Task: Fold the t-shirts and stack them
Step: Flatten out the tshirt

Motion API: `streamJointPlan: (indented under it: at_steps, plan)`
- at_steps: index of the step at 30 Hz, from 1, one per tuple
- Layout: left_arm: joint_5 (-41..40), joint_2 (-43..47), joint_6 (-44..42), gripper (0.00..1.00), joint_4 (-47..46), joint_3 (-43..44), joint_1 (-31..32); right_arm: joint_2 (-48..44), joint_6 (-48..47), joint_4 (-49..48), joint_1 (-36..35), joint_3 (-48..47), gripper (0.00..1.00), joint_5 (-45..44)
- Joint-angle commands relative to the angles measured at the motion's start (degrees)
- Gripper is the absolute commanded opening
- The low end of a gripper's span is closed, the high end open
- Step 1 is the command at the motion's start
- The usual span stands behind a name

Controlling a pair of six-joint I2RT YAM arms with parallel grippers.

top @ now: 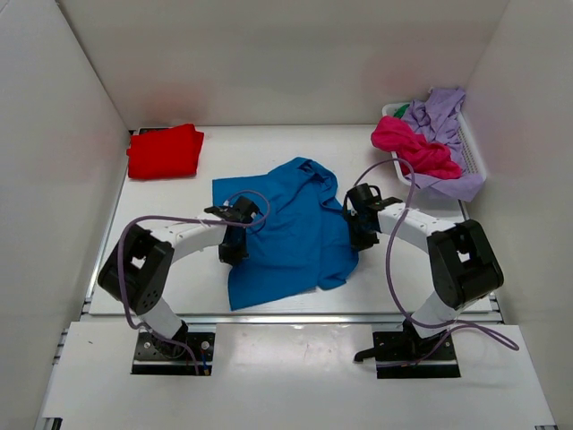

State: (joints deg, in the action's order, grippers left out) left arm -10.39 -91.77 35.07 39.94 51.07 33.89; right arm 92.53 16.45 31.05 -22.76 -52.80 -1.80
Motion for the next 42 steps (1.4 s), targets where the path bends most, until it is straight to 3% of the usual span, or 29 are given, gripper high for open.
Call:
streamJointPlan:
  at_steps: [1,9,13,14,16,20,23,26,27,28,32,34,37,42]
  plan:
    - [-9.28,-2.63,-1.48,0.0,3.29,1.92,-3.74,0.9,0.95,-1.52,0.17,-0.37,0.0,-0.83]
    - [-12.1,-3.94,-8.17,0.0,5.49,15.02,-17.26,-0.16,-4.93,1.83,6.76,-10.48,0.0,-2.15]
    - [-14.57,-12.01,-10.02,0.0,6.29,22.48,-20.0,7.81,-8.35,3.31,11.59,-18.46,0.0,-3.2]
    - [-14.74,-14.03,-10.19,0.0,6.98,24.15,-20.26,9.93,-8.62,4.8,12.21,-21.09,0.06,-4.42]
    - [-13.96,-15.37,-9.85,0.36,7.96,25.47,-21.4,11.61,-8.89,5.95,12.22,-23.48,0.16,-7.06]
    - [-8.97,-9.95,-11.34,0.61,3.4,19.79,-23.43,7.59,-8.98,6.22,11.08,-22.09,0.48,-8.05]
    - [-4.04,-5.11,-12.3,0.7,2.77,17.23,-25.98,3.72,-8.28,6.91,11.33,-19.2,0.57,-6.56]
    - [-4.45,-1.4,-13.01,0.72,5.93,15.91,-26.33,-1.11,-6.79,7.62,10.99,-15.24,0.61,-4.88]
    - [-5.85,0.43,-13.44,0.72,7.24,14.95,-25.55,-3.04,-6.43,7.8,10.73,-12.97,0.72,-3.92]
    - [-6.13,2.28,-12.67,0.72,7.69,12.76,-24.84,-4.89,-5.99,7.71,10.46,-10.6,0.76,-3.04]
    - [-4.11,7.56,-11.6,0.67,7.35,5.29,-24.4,-9.64,-4.14,7.8,9.58,-5.14,0.71,-0.93]
    - [-4.28,7.92,-10.99,0.64,6.47,2.47,-23.96,-11.58,-2.92,7.28,9.05,-1.89,0.59,-0.48]
    - [-5.6,7.31,-9.76,0.62,4.97,-0.34,-23.87,-13.51,-1.42,6.66,7.83,0.75,0.53,0.57]
    - [-5.34,6.78,-8.96,0.64,1.2,-2.29,-23.96,-15.1,0.16,6.04,7.03,2.96,0.52,1.18]
